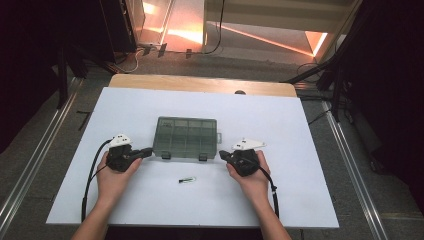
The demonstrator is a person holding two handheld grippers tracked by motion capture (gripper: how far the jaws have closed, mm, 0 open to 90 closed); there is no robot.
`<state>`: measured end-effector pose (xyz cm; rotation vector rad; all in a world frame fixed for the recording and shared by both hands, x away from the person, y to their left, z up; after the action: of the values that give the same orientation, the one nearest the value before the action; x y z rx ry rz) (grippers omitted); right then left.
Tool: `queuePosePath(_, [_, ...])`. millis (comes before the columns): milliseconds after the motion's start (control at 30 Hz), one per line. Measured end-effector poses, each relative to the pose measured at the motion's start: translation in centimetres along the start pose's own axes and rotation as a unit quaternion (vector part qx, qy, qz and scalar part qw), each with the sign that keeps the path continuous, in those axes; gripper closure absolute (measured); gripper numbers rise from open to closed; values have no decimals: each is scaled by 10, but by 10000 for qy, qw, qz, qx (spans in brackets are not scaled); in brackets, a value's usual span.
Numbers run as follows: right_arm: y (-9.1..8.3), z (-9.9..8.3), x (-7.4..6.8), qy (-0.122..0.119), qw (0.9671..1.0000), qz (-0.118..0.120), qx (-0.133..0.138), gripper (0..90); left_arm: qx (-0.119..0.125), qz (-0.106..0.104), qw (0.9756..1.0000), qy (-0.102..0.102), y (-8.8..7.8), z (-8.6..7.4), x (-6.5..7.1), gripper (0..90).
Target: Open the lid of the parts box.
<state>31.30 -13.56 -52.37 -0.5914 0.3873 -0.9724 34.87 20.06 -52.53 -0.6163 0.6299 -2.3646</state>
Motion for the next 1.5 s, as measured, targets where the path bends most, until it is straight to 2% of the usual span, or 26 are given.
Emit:
queuePosePath(367, [7,-3,-3,-176,9998,-37,-50,900,-32,-113,9999,-53,-1,-1,2,900])
queuePosePath(767, [10,-5,-5,-277,9995,-92,-96,900,-57,-171,9998,13,-4,-3,3,900])
queuePosePath(1167, [5,0,-5,-293,9994,-98,145,900,-2,-198,9998,32,-5,-2,5,900])
queuePosePath(1500, [1,4,-5,-190,9993,-54,329,900,285,-208,9994,62,-10,4,8,900])
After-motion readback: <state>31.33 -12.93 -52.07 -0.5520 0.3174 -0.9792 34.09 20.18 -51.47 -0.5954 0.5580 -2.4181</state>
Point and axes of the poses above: each handheld gripper's, and its own axes: y roughly forward along the jaws, z roughly out of its top, x roughly to its right, the point moved 4 cm from there along y, roughly forward along the jaws, and after that the axes turned 7 degrees about -z, right-handed, at the moved point
